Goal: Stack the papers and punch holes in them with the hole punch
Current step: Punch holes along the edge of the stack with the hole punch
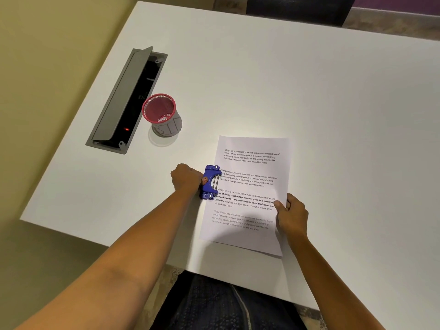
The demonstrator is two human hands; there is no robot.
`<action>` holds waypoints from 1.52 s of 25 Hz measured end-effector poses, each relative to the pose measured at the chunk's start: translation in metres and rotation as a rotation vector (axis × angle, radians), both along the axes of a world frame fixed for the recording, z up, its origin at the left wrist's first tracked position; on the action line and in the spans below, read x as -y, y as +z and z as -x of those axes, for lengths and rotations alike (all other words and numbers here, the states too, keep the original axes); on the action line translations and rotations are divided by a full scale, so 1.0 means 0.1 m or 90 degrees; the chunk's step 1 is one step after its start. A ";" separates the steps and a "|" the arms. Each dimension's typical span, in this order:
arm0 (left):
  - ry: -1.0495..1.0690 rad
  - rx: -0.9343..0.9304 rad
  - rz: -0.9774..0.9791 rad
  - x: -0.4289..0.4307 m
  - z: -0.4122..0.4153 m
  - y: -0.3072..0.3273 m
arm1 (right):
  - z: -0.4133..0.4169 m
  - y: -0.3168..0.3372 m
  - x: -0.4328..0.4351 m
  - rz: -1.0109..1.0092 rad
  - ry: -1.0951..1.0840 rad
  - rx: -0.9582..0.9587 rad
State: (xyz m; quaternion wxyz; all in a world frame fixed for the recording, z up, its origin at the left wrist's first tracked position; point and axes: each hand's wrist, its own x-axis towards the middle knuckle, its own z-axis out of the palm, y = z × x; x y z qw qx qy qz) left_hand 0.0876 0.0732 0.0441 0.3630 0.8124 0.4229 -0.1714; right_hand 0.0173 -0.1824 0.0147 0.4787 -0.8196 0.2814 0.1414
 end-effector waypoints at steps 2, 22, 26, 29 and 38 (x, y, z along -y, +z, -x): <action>-0.003 -0.001 -0.001 0.01 0.00 0.01 | 0.00 0.01 -0.01 -0.002 0.002 0.006; -0.180 0.104 -0.123 0.28 0.17 0.22 | -0.09 0.16 0.01 -0.004 0.003 -0.018; -0.191 0.113 -0.153 0.31 0.19 0.23 | -0.10 0.16 0.07 0.018 -0.030 -0.023; -0.191 0.109 -0.149 0.30 0.18 0.21 | -0.09 0.15 0.26 0.030 -0.062 -0.030; -0.144 0.096 -0.049 0.19 0.23 0.22 | 0.05 0.26 0.58 0.022 -0.102 -0.017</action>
